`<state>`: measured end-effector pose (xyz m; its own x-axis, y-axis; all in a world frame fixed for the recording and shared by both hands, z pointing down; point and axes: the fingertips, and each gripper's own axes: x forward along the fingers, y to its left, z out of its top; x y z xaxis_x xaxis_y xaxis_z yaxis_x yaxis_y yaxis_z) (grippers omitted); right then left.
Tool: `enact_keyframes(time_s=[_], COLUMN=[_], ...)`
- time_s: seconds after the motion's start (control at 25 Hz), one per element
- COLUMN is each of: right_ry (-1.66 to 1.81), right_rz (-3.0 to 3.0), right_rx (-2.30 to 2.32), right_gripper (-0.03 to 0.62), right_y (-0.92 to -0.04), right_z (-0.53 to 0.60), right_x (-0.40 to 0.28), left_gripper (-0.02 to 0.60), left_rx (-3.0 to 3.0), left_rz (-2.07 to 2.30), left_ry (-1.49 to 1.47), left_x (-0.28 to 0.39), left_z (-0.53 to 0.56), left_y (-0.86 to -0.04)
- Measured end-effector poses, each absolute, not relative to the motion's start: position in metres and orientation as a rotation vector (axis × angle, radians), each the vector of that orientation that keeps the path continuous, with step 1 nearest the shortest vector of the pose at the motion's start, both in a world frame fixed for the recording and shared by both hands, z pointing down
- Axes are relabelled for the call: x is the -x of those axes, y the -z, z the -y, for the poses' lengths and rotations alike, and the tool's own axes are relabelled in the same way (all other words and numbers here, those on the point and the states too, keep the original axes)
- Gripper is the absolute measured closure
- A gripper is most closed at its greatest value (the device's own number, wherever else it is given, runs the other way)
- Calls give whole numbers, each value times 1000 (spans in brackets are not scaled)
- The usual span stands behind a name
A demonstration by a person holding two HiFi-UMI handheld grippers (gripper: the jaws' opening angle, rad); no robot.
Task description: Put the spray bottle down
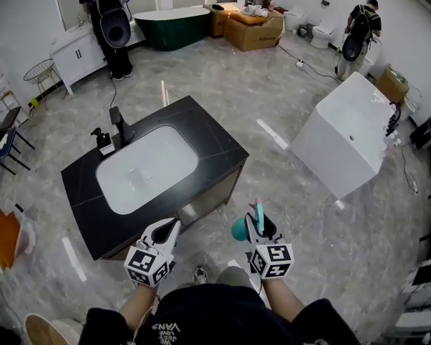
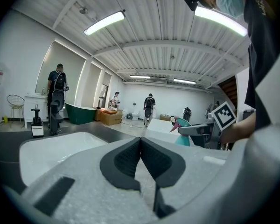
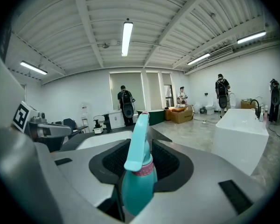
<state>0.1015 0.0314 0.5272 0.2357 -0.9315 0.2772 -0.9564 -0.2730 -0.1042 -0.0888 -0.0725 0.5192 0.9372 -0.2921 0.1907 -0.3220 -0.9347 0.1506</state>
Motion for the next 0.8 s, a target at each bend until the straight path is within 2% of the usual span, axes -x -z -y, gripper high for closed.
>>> enact_keyframes(time_s=[0.32,0.8], right_ry=[-420,-407], right_rz=[1848,2006], right_rx=[-2380,-2186], right_gripper=[450,450], right_y=[-526,-525], right_z=[9,93], right_x=[-123,-189], left_gripper=[571,571], left_rx=[-2886,-2800], left_rz=[479,747], left_ry=[-252,-216], left_x=[74,30], left_z=[100,152], left_y=[-529,-528])
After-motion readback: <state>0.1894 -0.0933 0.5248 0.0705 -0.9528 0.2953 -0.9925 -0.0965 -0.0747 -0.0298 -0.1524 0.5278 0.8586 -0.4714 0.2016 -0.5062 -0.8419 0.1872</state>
